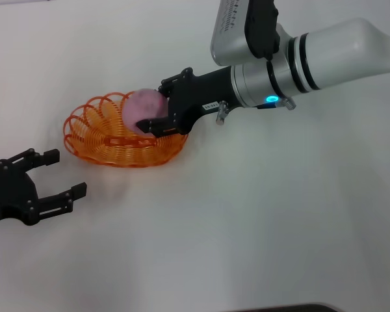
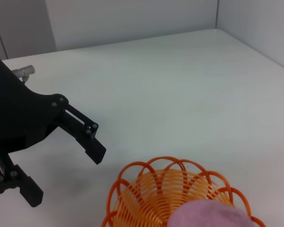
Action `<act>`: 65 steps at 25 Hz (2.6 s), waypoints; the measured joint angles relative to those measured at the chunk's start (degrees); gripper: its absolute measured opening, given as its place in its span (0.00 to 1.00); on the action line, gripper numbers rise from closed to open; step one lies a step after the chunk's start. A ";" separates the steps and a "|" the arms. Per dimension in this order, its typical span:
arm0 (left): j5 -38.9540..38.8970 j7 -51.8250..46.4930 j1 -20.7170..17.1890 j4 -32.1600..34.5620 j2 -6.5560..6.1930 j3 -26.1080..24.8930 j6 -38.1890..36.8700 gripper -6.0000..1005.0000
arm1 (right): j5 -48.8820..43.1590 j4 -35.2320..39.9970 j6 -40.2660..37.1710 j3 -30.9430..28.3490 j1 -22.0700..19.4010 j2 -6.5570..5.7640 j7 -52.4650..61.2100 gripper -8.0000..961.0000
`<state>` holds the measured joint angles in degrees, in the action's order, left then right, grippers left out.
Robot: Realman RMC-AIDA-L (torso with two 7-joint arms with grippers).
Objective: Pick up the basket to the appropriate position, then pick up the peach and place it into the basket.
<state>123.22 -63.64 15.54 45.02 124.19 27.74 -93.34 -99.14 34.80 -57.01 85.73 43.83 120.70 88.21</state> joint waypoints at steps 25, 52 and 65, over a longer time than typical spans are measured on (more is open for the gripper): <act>0.01 0.00 0.02 -0.28 0.00 -0.30 0.01 0.85 | 8.15 0.74 -2.65 -0.38 -4.47 -0.52 -9.06 0.78; 0.01 0.00 -0.07 -0.46 0.00 -0.50 -0.44 0.85 | 8.99 0.20 -24.90 -22.02 -26.54 -1.74 -30.90 0.88; 0.01 0.11 -0.40 -0.61 0.00 -0.50 -0.53 0.85 | 4.60 -3.25 -25.46 -23.44 -28.50 -1.68 -33.94 0.99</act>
<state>123.22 -63.53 15.14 44.41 124.19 27.25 -93.87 -94.54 31.55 -82.47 62.29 15.32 119.02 54.27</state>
